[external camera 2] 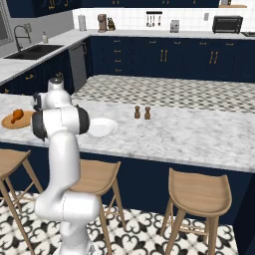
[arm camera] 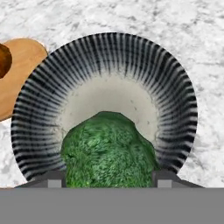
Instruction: Pick the chicken drumstick and broccoli from their plates and place them in the bowl. Then put the bowl in the fridge.
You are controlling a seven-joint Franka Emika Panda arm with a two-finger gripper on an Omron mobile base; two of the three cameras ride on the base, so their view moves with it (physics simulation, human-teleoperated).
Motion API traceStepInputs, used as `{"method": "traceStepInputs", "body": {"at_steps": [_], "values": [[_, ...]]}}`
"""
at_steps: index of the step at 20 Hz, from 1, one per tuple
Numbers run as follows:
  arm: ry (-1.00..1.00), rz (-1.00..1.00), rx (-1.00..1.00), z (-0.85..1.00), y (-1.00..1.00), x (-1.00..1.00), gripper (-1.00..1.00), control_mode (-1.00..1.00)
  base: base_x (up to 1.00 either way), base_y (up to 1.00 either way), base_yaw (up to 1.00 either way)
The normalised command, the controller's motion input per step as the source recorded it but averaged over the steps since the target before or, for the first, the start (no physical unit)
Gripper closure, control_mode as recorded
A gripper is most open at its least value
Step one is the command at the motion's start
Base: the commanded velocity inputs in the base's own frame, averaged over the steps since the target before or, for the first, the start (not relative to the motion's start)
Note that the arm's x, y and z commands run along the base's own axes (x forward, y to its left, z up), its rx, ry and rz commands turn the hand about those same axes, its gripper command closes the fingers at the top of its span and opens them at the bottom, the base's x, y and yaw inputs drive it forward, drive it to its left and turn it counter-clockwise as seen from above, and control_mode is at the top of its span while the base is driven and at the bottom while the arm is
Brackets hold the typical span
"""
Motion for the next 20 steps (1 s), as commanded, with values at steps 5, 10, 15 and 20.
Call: {"method": "traceStepInputs", "body": {"at_steps": [5, 10, 15, 20], "values": [[0.00, 0.00, 0.00, -0.31, 0.22, 0.23, 1.00, -1.00, 0.00, 0.00, 0.00], [0.00, 0.00, 0.00, -0.02, 0.08, -0.01, -1.00, -1.00, 0.00, 0.00, 0.00], [0.00, 0.00, 0.00, 0.00, 0.00, -0.14, -1.00, -1.00, 0.00, 0.00, 0.00], [-0.04, 0.00, 0.03, 0.17, -0.17, -0.54, -1.00, -1.00, 0.00, 0.00, 0.00]]}}
